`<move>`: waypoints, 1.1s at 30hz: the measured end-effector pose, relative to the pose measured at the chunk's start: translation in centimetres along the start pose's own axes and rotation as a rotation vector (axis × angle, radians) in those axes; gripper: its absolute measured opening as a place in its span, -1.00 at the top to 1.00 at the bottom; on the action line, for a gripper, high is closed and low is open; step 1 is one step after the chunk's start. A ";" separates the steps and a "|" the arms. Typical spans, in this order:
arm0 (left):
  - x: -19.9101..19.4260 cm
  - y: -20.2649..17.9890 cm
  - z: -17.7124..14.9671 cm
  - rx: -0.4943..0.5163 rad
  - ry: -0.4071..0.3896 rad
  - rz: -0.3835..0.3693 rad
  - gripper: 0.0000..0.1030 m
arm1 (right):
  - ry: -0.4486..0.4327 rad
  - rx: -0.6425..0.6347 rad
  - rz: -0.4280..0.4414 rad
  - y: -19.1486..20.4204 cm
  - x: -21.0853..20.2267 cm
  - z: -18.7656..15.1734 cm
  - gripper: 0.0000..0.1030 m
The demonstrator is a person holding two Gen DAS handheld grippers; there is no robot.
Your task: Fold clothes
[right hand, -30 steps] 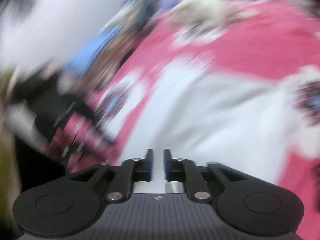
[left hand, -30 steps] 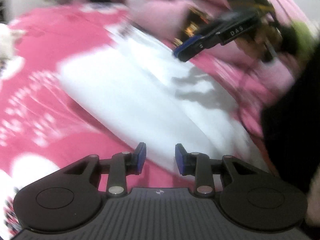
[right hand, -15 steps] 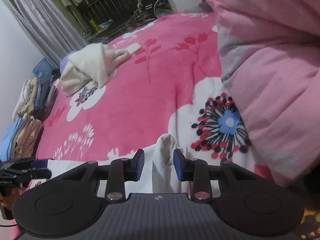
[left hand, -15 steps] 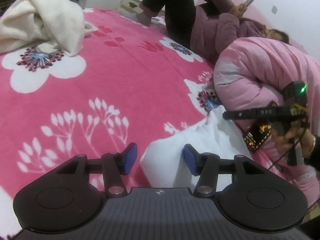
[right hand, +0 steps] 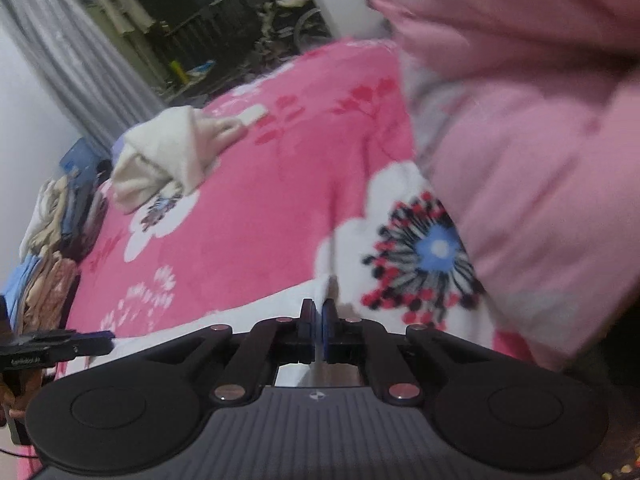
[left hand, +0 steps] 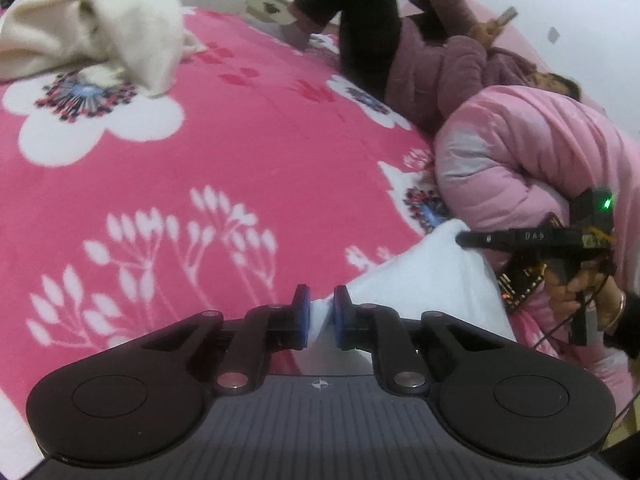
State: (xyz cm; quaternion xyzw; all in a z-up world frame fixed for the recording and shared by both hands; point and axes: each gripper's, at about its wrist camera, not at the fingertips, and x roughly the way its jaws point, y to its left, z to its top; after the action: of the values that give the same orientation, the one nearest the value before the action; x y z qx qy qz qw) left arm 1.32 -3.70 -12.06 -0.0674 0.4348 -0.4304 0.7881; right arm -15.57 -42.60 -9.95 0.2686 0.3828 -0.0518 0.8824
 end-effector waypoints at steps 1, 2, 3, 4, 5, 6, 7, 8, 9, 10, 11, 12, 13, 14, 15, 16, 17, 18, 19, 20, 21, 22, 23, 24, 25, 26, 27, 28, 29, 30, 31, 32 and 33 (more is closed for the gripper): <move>0.0 0.1 0.0 -0.002 -0.001 0.007 0.77 | 0.005 -0.008 -0.008 -0.1 0.4 -0.1 0.93; 0.0 0.1 0.0 -0.001 -0.003 0.011 0.77 | 0.008 -0.027 -0.020 0.0 0.9 -0.3 0.93; 0.0 0.1 0.0 0.000 -0.005 0.015 0.76 | 0.011 -0.042 -0.029 0.1 1.3 -0.4 0.93; 0.0 0.2 -0.1 0.001 -0.007 0.021 0.76 | 0.016 -0.042 -0.036 0.1 1.5 -0.5 0.93; -0.1 0.2 -0.1 0.001 -0.008 0.029 0.76 | 0.021 -0.038 -0.042 0.0 1.7 -0.6 0.93; -0.1 0.3 -0.1 -0.003 -0.006 0.039 0.74 | 0.025 -0.039 -0.053 0.1 1.9 -0.6 0.91; -0.1 0.5 0.0 -0.013 -0.003 0.045 0.73 | 0.023 -0.048 -0.074 0.2 1.7 -0.6 0.81; -0.3 0.8 0.1 -0.027 -0.001 0.050 0.73 | 0.019 -0.058 -0.100 0.5 1.5 -0.5 0.75; -0.7 1.0 0.2 -0.039 -0.003 0.060 0.73 | 0.015 -0.069 -0.126 0.7 1.3 -0.4 0.68; -1.0 1.3 0.2 -0.051 -0.006 0.070 0.70 | 0.001 -0.086 -0.147 1.1 0.8 -0.4 0.67; -1.4 1.5 0.3 -0.063 -0.009 0.081 0.69 | -0.018 -0.108 -0.166 1.6 0.2 -0.4 0.67; -1.9 1.8 0.4 -0.075 -0.014 0.091 0.65 | -0.043 -0.142 -0.186 2.4 -0.5 -0.4 0.67; -2.5 1.8 0.4 -0.078 -0.025 0.101 0.60 | -0.077 -0.201 -0.209 3.5 -1.3 -0.6 0.67; -3.1 1.6 0.4 -0.065 -0.038 0.108 0.56 | -0.113 -0.271 -0.234 4.9 -2.0 -0.8 0.66; -3.8 1.4 0.4 -0.051 -0.051 0.115 0.46 | -0.143 -0.334 -0.240 6.2 -2.7 -1.0 0.66; -4.5 1.2 0.4 -0.038 -0.064 0.122 0.39 | -0.146 -0.381 -0.198 7.5 -3.0 -1.2 0.66; -5.1 1.0 0.3 -0.021 -0.075 0.129 0.37 | -0.136 -0.421 -0.134 8.9 -3.2 -1.5 0.66; -5.5 0.7 0.1 -0.002 -0.079 0.132 0.37 | -0.125 -0.461 -0.070 10.2 -3.4 -1.7 0.66; -5.6 0.5 -0.1 0.012 -0.075 0.133 0.36 | -0.114 -0.500 -0.006 11.5 -3.7 -1.9 0.66; -5.8 0.2 -0.3 0.027 -0.071 0.134 0.36 | -0.096 -0.543 0.055 12.8 -3.5 -2.4 0.66; -6.0 -0.1 -0.5 0.043 -0.068 0.133 0.36 | -0.072 -0.588 0.114 14.0 -3.2 -3.1 0.67; -6.0 -0.4 -0.8 0.060 -0.067 0.131 0.36 | -0.049 -0.626 0.161 15.0 -2.7 -3.8 0.67; -6.1 -0.8 -1.1 0.077 -0.066 0.129 0.36 | -0.016 -0.649 0.193 15.6 -1.8 -4.6 0.67; -6.1 -1.3 -1.3 0.096 -0.065 0.125 0.36 | 0.031 -0.659 0.199 15.7 -0.5 -5.3 0.70; -6.1 -1.8 -1.5 0.117 -0.065 0.115 0.36 | 0.084 -0.664 0.170 15.4 1.1 -6.1 0.75; -6.0 -2.4 -1.8 0.141 -0.069 0.098 0.36 | 0.107 -0.665 0.142 14.7 2.5 -7.0 0.75; -6.0 -3.1 -2.1 0.167 -0.071 0.081 0.36 | 0.113 -0.663 0.122 13.9 3.6 -7.7 0.76; -5.8 -3.9 -2.4 0.199 -0.067 0.063 0.36 | 0.118 -0.651 0.115 13.6 3.9 -7.7 0.76; -5.7 -4.7 -2.8 0.230 -0.064 0.045 0.36 | 0.122 -0.633 0.116 13.6 3.6 -7.3 0.75; -5.5 -5.4 -3.2 0.265 -0.061 0.026 0.36 | 0.122 -0.626 0.108 13.9 3.3 -6.8 0.75; -5.3 -6.2 -3.7 0.305 -0.057 0.002 0.36 | 0.116 -0.625 0.105 14.3 2.9 -6.5 0.74; -5.1 -7.0 -4.3 0.345 -0.054 -0.023 0.36 | 0.109 -0.624 0.109 14.7 2.6 -6.1 0.72; -4.9 -7.8 -4.8 0.385 -0.052 -0.045 0.36 | 0.101 -0.623 0.112 15.1 2.2 -5.8 0.70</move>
State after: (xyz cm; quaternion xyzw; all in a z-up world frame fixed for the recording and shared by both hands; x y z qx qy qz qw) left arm -8.33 -3.64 -8.17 0.0639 0.3222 -0.5212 0.7877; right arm -13.32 -26.53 -8.22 0.0086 0.4081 0.1299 0.9036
